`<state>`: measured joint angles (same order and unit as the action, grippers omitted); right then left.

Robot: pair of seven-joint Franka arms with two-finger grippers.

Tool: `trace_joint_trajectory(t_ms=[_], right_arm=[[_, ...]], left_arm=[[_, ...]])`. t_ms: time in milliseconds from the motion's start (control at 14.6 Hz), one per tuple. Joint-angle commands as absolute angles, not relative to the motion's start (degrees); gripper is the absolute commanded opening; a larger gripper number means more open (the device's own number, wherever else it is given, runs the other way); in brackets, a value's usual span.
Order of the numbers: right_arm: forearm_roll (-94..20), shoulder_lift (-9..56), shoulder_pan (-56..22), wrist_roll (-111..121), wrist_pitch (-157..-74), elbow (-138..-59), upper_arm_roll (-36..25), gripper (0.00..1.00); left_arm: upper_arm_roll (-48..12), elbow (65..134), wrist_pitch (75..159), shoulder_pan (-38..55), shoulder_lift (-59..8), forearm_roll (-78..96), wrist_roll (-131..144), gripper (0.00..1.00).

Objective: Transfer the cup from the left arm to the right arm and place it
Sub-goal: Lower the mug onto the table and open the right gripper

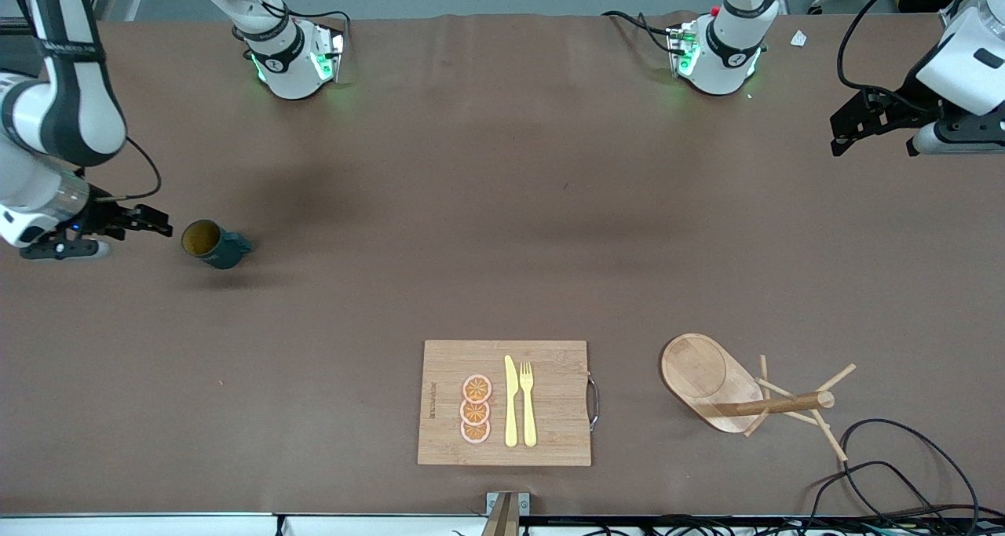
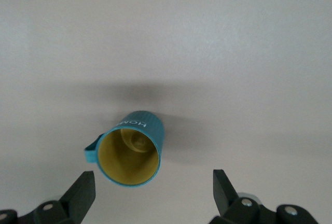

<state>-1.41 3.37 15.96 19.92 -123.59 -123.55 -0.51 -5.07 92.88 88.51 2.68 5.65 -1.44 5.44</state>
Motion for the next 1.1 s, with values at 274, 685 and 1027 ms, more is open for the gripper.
trace_joint_trajectory(t_ms=[274,685,1027], right_arm=[[-2.29,-3.34,14.42,12.67,-105.25,-112.53,0.35,1.00],[-2.20,-8.17,6.95,0.11,-91.43,-101.97,2.19,1.00],[-2.29,-9.75,6.33,-4.73,-88.59,-99.40,6.23,1.00]], left_arm=[[-5.19,91.94,88.15,2.37,5.98,-0.70,4.92,1.00],[-5.19,90.09,88.07,2.20,4.49,-0.62,4.75,1.00],[-5.10,87.72,88.15,2.20,2.29,-0.53,4.83,1.00]])
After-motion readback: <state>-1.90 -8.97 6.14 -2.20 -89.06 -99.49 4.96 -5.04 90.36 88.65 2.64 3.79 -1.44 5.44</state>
